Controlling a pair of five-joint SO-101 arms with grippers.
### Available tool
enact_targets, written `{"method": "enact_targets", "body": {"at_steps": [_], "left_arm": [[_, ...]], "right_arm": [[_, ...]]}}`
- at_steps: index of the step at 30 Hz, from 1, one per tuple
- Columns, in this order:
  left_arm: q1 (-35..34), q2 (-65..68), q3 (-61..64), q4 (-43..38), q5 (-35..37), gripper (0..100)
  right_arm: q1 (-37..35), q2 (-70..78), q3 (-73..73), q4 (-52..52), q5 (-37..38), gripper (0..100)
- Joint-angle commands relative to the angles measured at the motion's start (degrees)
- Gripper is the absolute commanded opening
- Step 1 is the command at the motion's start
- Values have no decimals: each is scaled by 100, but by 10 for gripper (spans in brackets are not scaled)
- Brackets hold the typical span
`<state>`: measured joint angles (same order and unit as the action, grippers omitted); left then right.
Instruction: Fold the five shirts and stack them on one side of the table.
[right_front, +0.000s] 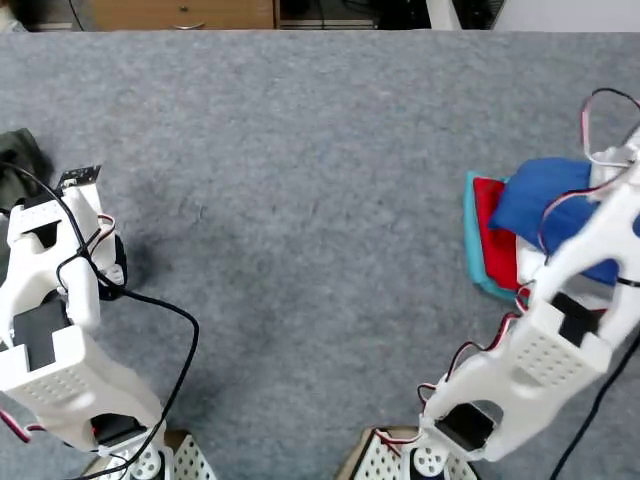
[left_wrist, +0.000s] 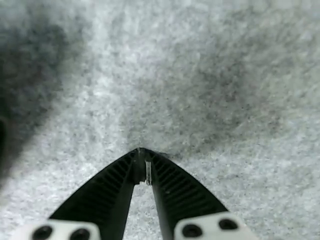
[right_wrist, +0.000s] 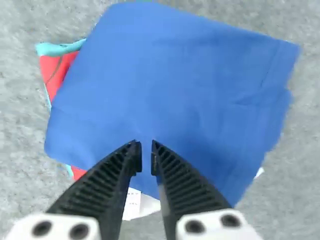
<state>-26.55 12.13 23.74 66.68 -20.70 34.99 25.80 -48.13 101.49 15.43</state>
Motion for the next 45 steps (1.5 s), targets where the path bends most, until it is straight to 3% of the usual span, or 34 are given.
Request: {"method": "enact_targets", "body": {"at_steps": [1,10,14,24,37,45], "left_arm": [[-53,-48,0,-88,-26,19],[-18,-40,0,-88,-26,19],[-18,-40,0,-97,-26,19],[-35,-40,0,-97,-44,19],[-53,-40,9,-176,-53,19],[-53,-40,9,-176,-53,19]], "right_arm": [[-40,400,13,0,-158,5],[-84,2484,-101,26,-149,4],[-48,2237,-418,88,-185,4],[479,-57,-479,-105,-158,5],[1481,1684,-505,-809,-35,5],[1244,2237,-1112,-589,624,5]]}}
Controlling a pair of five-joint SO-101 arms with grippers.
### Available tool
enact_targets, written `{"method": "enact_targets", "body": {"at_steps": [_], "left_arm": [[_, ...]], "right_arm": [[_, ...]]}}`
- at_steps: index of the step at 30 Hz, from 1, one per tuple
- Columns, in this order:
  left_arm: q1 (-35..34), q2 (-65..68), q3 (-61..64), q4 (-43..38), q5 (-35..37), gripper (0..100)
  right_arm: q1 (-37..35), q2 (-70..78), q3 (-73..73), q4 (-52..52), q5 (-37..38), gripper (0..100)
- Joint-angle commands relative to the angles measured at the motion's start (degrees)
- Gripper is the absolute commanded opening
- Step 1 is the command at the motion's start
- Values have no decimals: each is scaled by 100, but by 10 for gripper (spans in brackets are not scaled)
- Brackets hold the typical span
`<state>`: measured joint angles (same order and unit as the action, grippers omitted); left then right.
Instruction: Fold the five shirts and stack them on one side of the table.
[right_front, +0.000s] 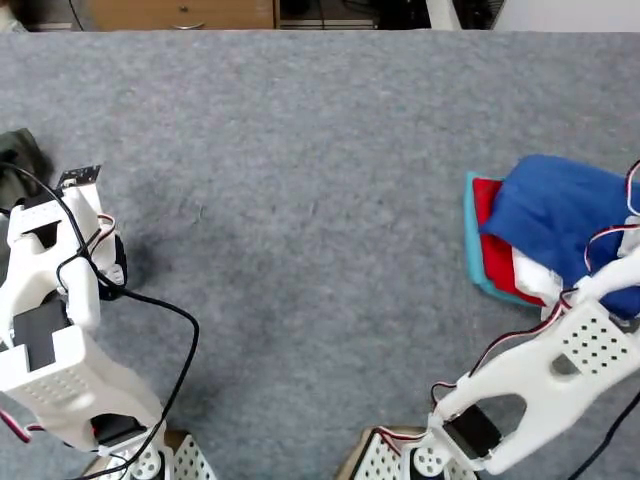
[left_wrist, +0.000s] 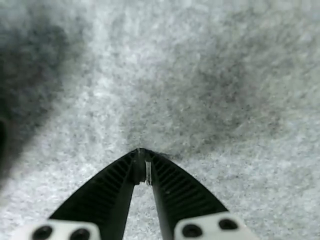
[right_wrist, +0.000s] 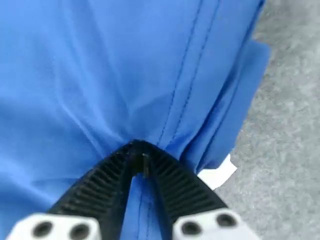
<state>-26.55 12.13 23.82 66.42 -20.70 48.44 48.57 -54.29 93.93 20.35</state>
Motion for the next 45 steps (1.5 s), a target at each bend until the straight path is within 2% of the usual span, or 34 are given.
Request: {"method": "enact_targets", "body": {"at_steps": [1,4,12,15,22,28,32,38,45], "left_arm": [[-53,-40,0,-149,-53,19],[-53,-40,0,-149,-53,19],[-360,-92,-18,-105,35,19],[-730,-207,-237,79,132,19],[-1829,-1024,-1424,1143,123,19],[-2796,-1341,-2189,1231,114,19],[-3147,-1121,-2488,1222,97,29],[-3648,-295,-2927,1187,97,231],[-3842,1385,-3508,70,114,250]], "right_arm": [[-101,-110,-752,334,123,5],[-101,-356,-1657,853,123,5],[-110,-1851,-2668,844,123,5],[-215,-2360,-2642,835,123,5],[-725,-2800,-2642,844,123,5],[-1446,-3231,-2598,844,123,5],[-1930,-3653,-1868,844,123,5],[-2633,-4567,189,844,123,5],[-3354,-5473,2053,835,422,5]]}}
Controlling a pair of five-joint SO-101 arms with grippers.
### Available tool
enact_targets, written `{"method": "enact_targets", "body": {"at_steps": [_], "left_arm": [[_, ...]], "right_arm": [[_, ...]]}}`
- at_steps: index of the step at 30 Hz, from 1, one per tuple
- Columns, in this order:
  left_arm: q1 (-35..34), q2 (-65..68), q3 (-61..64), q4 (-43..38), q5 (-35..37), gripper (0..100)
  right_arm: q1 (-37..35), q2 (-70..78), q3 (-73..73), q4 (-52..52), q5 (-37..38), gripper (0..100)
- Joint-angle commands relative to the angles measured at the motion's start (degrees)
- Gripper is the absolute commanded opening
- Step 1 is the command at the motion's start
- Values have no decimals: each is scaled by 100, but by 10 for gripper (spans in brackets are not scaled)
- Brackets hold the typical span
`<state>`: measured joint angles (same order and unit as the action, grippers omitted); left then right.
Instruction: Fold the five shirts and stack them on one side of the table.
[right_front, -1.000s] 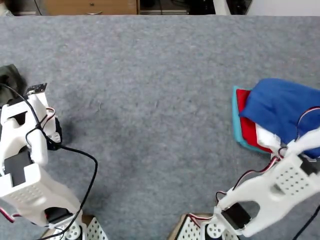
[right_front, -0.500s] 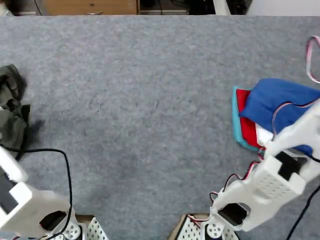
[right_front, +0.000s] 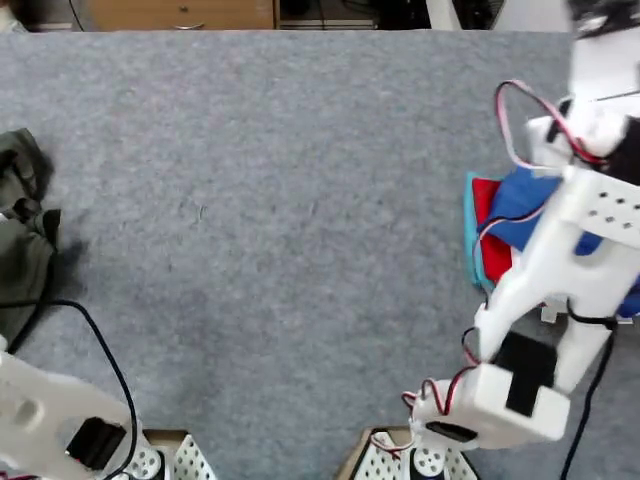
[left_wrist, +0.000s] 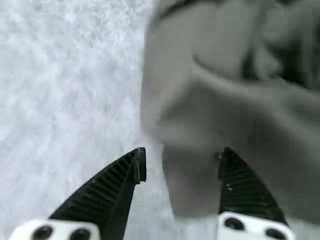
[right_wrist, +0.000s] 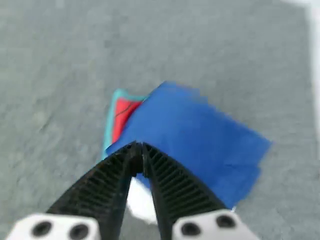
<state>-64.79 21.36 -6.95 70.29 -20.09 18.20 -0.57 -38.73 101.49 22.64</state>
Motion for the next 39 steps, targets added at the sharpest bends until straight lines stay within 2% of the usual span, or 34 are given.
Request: {"method": "enact_targets", "body": {"at_steps": [1,5,10,12,14,19,23,28,31,36,39], "left_arm": [[9,734,-545,-378,44,250],[220,1815,-1090,-387,88,240],[475,2141,-2338,580,501,9],[738,2141,-2989,826,721,42],[1002,2141,-3763,1160,791,19],[1934,2167,-5960,3042,800,18],[2673,1938,-6523,3068,809,18],[3473,892,-5749,3068,818,18],[4176,57,-4598,3068,809,18],[5591,-1332,-2356,3059,774,18],[6127,-2246,-1415,2884,782,18]], "right_arm": [[-426,-716,655,79,273,5],[-796,-1209,1138,70,501,5],[-857,-1578,1631,70,598,5],[-857,-1684,1842,79,580,5],[-884,-1754,2053,79,580,5],[-848,-1815,2255,62,607,5],[-884,-1798,2255,62,615,5],[-892,-1780,2264,62,624,5],[-910,-1780,2413,53,879,5],[-1490,-1824,3363,53,985,5],[-1640,-1824,3723,53,976,5]]}}
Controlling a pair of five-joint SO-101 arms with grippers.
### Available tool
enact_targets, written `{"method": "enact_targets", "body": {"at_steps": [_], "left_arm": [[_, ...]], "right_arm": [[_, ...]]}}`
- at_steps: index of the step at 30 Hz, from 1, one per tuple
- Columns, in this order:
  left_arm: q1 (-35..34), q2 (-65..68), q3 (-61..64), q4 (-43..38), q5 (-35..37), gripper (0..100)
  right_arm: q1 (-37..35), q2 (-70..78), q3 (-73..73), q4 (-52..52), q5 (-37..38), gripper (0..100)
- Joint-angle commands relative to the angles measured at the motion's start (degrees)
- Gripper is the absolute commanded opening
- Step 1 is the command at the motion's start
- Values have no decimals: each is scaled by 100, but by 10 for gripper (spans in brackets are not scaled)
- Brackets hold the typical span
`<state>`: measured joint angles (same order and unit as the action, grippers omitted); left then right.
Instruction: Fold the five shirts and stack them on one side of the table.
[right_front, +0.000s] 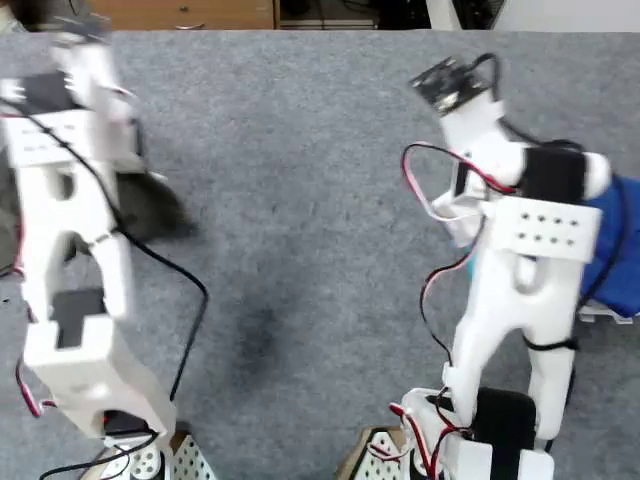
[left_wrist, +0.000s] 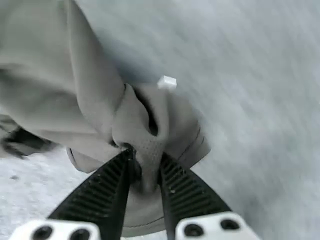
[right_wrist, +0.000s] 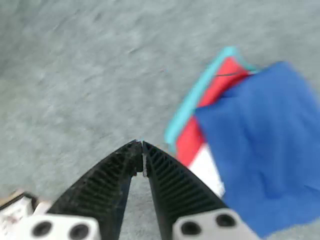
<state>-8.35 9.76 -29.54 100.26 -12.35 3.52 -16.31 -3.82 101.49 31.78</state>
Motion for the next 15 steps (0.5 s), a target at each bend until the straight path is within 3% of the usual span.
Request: {"method": "enact_targets", "body": {"at_steps": [1,7,11,13,15], "left_arm": [[633,-1376,1081,-220,9,18],[1512,-3196,2084,-378,18,18],[1538,-4242,2778,-527,97,20],[1424,-4673,3191,-519,642,78],[1029,-5077,3578,-387,1363,218]], "right_arm": [[-171,-242,268,53,44,5],[-163,-215,233,-352,-264,18],[-286,-207,198,-527,-607,189],[-549,-207,189,-519,-571,292],[-1024,-207,207,-519,-510,349]]}}
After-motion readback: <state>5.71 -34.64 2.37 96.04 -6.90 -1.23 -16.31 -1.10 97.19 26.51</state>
